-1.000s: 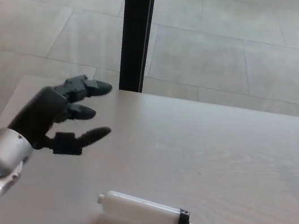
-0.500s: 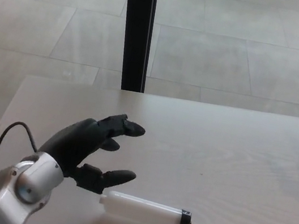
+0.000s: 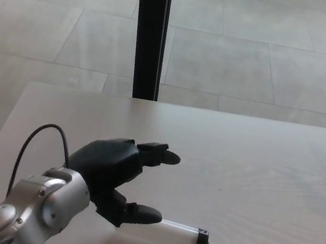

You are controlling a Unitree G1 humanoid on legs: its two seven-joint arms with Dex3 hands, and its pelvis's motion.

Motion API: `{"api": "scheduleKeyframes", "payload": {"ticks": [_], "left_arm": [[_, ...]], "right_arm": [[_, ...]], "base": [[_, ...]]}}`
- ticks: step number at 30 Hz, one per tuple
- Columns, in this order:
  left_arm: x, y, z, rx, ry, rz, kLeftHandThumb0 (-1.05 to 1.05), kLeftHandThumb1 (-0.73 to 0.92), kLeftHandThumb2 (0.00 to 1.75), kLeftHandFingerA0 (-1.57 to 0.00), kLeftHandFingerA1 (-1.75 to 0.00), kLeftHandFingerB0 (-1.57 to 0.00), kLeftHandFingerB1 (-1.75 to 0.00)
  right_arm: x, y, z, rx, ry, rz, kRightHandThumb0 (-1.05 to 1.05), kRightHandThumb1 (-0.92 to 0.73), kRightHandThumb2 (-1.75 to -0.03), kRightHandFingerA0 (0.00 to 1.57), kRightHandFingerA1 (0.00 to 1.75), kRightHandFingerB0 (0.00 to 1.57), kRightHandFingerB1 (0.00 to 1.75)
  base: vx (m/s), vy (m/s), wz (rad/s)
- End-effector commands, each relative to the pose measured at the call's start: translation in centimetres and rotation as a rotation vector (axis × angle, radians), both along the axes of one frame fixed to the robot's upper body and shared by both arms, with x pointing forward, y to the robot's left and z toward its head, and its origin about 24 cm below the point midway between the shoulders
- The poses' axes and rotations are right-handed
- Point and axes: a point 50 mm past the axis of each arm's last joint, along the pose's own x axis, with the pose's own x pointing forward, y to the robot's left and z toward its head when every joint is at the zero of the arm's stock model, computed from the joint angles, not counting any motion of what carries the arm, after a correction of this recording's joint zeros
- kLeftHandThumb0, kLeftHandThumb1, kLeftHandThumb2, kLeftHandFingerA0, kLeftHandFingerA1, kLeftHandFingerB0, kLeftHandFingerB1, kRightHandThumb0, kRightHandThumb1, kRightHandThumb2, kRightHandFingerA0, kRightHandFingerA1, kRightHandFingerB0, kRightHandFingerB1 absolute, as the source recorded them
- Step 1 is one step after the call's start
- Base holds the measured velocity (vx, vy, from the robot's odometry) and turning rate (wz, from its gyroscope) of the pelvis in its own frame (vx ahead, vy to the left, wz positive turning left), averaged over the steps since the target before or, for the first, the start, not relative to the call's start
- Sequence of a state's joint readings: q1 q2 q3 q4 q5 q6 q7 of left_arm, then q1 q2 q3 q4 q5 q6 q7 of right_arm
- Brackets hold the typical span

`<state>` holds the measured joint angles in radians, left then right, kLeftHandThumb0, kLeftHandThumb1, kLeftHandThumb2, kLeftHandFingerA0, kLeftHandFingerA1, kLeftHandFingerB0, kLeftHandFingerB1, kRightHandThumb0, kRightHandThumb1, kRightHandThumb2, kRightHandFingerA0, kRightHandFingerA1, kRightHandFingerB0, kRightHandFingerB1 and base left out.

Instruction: The robot uses its left hand to lift the air pump kept on the middle of the desk and use the right hand to compress the handle

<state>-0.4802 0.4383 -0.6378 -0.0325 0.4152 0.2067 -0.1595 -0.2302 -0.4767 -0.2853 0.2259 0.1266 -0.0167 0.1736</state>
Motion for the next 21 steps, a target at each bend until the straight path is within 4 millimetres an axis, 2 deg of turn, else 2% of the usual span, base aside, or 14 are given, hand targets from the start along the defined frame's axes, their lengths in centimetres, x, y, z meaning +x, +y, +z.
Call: {"api": "scheduleKeyframes", "payload": {"ticks": [1,3,4,7,8,10,11,13,14,16,18,19,20,21], "left_arm": [[-0.4,-1.0,0.9,0.287,-0.095,-0.066,-0.95,0.58,1.03,-0.04,-0.46,-0.09,-0.46],[-1.0,-1.5,0.4,0.242,-0.04,-0.06,-0.94,0.57,1.03,-0.03,-0.38,-0.1,-0.37],[-1.2,-1.7,0.2,0.226,-0.024,-0.056,-1.04,0.64,1.05,-0.05,-0.34,-0.1,-0.32],[-1.7,-2.0,-0.5,0.203,0.015,-0.046,-0.99,0.62,1.05,-0.05,-0.36,-0.11,-0.33],[-2.0,-2.1,-0.8,0.199,0.03,-0.049,-1.03,0.66,1.08,0.0,-0.31,-0.12,-0.3],[-2.4,-2.1,-1.4,0.211,0.07,-0.043,-1.04,0.67,1.09,0.0,-0.26,-0.12,-0.26],[-2.6,-2.1,-1.5,0.221,0.071,-0.037,-1.02,0.76,0.68,0.0,-0.4,-0.08,-0.33],[-2.9,-1.8,-2.0,0.245,0.089,-0.023,-1.01,0.75,0.66,0.0,-0.39,-0.09,-0.32],[-3.0,-1.6,-2.2,0.254,0.096,-0.015,-0.94,0.6,1.05,0.0,-0.31,-0.11,-0.33],[-3.1,-1.0,-2.7,0.244,0.111,0.015,-0.95,0.59,1.03,0.0,-0.3,-0.12,-0.34],[-3.1,-0.6,-2.6,0.249,0.119,0.031,-0.89,0.55,1.03,0.0,-0.32,-0.06,-0.34],[-3.1,-0.5,-2.7,0.261,0.116,0.036,-0.98,0.61,1.05,0.0,-0.27,-0.13,-0.31],[-3.2,-0.3,-2.9,0.278,0.112,0.043,-0.98,0.61,1.05,0.0,-0.27,-0.13,-0.31],[-3.3,-0.2,-2.9,0.279,0.114,0.045,-0.9,0.55,1.03,0.0,-0.32,-0.07,-0.34]], "right_arm": [[0.1,-0.5,0.8,0.033,-0.005,-0.013,-0.68,-0.89,-0.67,0.31,0.46,0.37,0.35],[0.2,-0.6,0.7,0.043,-0.009,-0.02,-0.68,-0.89,-0.67,0.32,0.47,0.39,0.35],[0.3,-0.6,0.6,0.047,-0.009,-0.022,-0.69,-0.88,-0.67,0.32,0.46,0.39,0.35],[0.4,-0.4,0.5,0.048,-0.003,-0.027,-0.68,-0.88,-0.67,0.32,0.46,0.39,0.35],[0.4,-0.3,0.4,0.049,0.004,-0.034,-0.69,-0.88,-0.67,0.33,0.45,0.39,0.34],[0.4,0.0,0.3,0.055,0.001,-0.027,-0.68,-0.88,-0.67,0.32,0.45,0.37,0.35],[0.4,0.0,0.3,0.055,0.0,-0.022,-0.68,-0.88,-0.67,0.31,0.45,0.37,0.35],[0.3,0.0,0.3,0.057,0.006,-0.018,-0.68,-0.88,-0.67,0.31,0.44,0.36,0.35],[0.4,0.0,0.5,0.055,0.007,-0.023,-0.67,-0.89,-0.67,0.31,0.44,0.37,0.34],[0.6,-0.2,0.7,0.067,-0.004,-0.033,-0.67,-0.89,-0.67,0.3,0.51,0.37,0.36],[0.7,-0.1,0.8,0.082,-0.015,-0.035,-0.67,-0.89,-0.67,0.31,0.51,0.38,0.36],[0.7,-0.2,0.7,0.087,-0.014,-0.038,-0.69,-0.89,-0.67,0.3,0.52,0.38,0.36],[0.7,-0.3,0.6,0.092,-0.01,-0.042,-0.69,-0.89,-0.67,0.3,0.52,0.38,0.36],[0.7,-0.3,0.6,0.093,-0.01,-0.042,-0.7,-0.89,-0.67,0.29,0.54,0.37,0.36]], "base": [[0.0,0.0,0.0],[0.0,0.0,0.0],[0.0,0.0,0.0],[0.0,0.0,0.0],[0.0,0.0,0.0],[0.0,0.0,0.0],[0.0,0.0,0.0],[0.0,0.0,0.0],[0.0,0.0,0.0],[0.0,0.0,0.0],[0.0,0.0,0.0],[0.0,0.0,0.0],[0.0,0.0,0.0],[0.0,0.0,0.0]]}}
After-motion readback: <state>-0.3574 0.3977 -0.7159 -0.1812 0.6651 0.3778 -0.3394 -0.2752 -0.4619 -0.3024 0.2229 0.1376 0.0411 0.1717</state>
